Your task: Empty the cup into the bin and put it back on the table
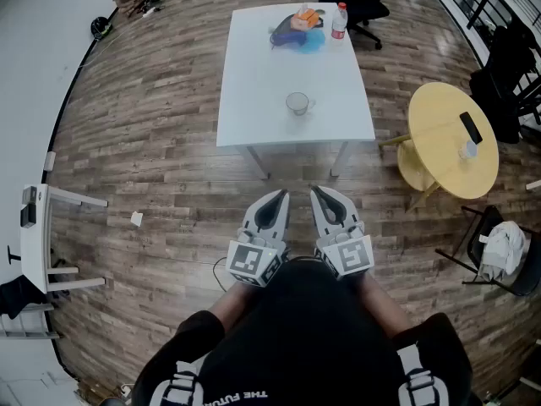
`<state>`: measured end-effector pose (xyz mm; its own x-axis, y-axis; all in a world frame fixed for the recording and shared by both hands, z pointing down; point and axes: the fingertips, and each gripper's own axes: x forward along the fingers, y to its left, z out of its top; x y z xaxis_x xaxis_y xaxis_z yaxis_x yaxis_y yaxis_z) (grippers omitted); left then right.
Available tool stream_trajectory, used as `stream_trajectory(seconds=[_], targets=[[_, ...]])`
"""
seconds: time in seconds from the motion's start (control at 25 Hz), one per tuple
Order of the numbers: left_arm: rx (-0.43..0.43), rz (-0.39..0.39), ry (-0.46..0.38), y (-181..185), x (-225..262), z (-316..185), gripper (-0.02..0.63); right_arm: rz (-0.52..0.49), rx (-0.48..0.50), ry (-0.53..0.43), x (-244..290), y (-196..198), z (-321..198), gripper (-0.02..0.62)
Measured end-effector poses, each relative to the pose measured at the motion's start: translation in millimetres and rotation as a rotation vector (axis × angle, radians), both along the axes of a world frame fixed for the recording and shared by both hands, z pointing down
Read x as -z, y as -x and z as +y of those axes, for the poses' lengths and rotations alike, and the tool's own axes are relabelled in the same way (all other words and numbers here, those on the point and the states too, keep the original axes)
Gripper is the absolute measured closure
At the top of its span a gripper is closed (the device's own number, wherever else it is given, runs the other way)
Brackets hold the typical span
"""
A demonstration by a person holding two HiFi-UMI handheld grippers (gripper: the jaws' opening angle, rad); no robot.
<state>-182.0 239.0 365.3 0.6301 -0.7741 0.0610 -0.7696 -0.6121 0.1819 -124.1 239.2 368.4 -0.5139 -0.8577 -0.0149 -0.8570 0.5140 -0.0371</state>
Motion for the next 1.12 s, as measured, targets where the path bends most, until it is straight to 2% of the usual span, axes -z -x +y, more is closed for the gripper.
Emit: stream_trajectory(seconds=[0.2,0.4,0.84,0.96,1.12], targets=[[0.012,0.016,0.012,8,0,-1,0.584,0.004,0.015,-0.003,1,10,0,0.578],[0.019,0.018,0.012,18,1,1,0.584,-0.032,0.014,0.010,0,16,1,0.578],[0.021,0.030,0.048,67,-14,-3,0.584,0.025,0.046,0.004,-7,67,-11,0.578],[0.017,0.036,0.068,67,-20,-13,0.584,0.018,0.030,0.002,-5,62,-19,0.578],[0.015,0.026,0.076,49,-22,-39,0.584,0.012,0.006,0.008,-7,35,-47,0.578]])
